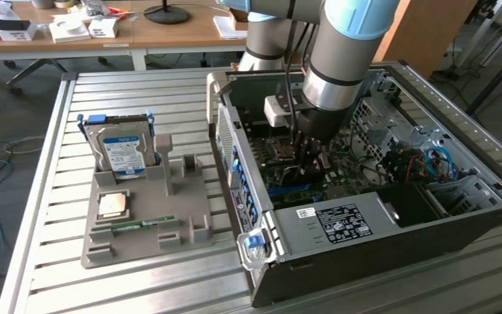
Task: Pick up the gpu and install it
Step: 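Insert the gpu into the slot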
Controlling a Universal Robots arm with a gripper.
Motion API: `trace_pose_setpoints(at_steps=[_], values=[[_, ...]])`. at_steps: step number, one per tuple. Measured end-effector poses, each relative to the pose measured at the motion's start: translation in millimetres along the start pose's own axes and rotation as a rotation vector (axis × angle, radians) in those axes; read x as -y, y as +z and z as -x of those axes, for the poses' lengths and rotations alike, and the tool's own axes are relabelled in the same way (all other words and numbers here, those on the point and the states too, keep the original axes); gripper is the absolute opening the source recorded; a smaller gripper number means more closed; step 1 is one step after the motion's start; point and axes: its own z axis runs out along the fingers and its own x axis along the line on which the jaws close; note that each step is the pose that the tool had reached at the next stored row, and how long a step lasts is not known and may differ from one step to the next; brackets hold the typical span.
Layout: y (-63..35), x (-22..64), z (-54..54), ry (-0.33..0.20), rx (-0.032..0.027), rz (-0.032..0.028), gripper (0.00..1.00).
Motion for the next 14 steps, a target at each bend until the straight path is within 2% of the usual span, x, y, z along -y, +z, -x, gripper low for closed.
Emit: trace_pose_setpoints(at_steps=[14], values=[[2.4, -1.5, -0.1, 0.001, -0.0001, -0.0001, 0.26]])
